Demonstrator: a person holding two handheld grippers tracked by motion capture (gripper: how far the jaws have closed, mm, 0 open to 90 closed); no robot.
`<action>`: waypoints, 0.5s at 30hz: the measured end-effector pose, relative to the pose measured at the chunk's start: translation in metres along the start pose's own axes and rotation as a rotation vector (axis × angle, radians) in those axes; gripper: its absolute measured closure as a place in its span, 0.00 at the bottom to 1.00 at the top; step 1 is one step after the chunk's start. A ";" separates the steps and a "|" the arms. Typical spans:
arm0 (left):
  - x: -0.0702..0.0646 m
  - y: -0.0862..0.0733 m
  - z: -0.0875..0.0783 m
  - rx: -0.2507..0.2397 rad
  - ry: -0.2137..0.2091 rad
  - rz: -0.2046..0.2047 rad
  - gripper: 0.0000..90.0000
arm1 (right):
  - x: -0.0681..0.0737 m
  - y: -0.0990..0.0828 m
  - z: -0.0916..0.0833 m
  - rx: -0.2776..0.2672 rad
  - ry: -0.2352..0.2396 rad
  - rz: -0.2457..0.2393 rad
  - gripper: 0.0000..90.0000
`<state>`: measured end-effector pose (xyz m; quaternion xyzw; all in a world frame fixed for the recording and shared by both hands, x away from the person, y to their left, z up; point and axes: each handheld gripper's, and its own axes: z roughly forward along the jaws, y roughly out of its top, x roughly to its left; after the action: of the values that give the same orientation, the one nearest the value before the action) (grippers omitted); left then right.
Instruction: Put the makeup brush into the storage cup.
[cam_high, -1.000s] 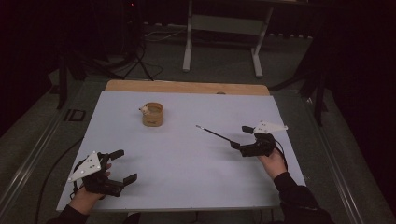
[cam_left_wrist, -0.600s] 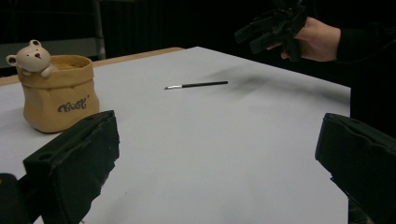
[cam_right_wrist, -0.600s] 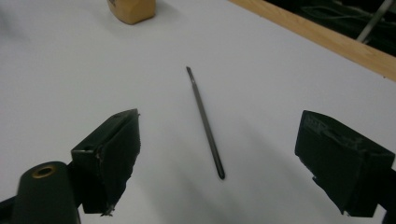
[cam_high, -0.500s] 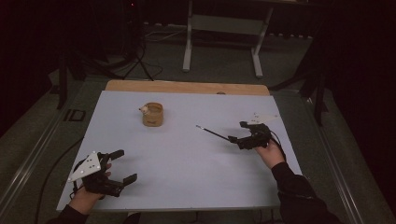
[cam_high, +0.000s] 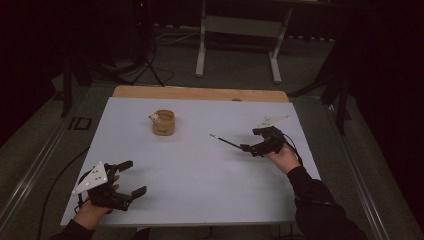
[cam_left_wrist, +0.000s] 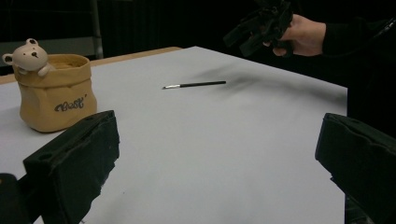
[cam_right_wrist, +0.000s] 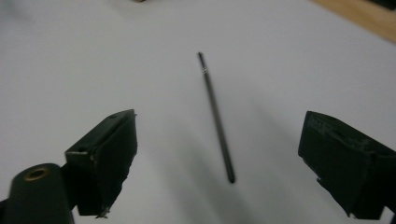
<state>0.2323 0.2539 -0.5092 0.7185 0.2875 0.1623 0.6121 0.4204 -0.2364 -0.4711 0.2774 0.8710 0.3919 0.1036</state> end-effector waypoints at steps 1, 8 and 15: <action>0.000 0.000 0.000 0.000 0.000 0.000 0.00 | 0.001 0.001 0.002 0.019 0.003 0.000 0.13; 0.000 0.000 0.000 0.001 -0.002 0.001 0.00 | -0.001 0.009 0.012 0.085 0.017 -0.012 0.15; 0.000 0.000 -0.001 0.000 -0.003 0.001 0.00 | -0.005 0.017 0.016 0.129 0.038 -0.008 0.26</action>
<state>0.2318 0.2541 -0.5089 0.7187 0.2863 0.1617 0.6126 0.4376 -0.2195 -0.4697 0.2725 0.8974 0.3398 0.0703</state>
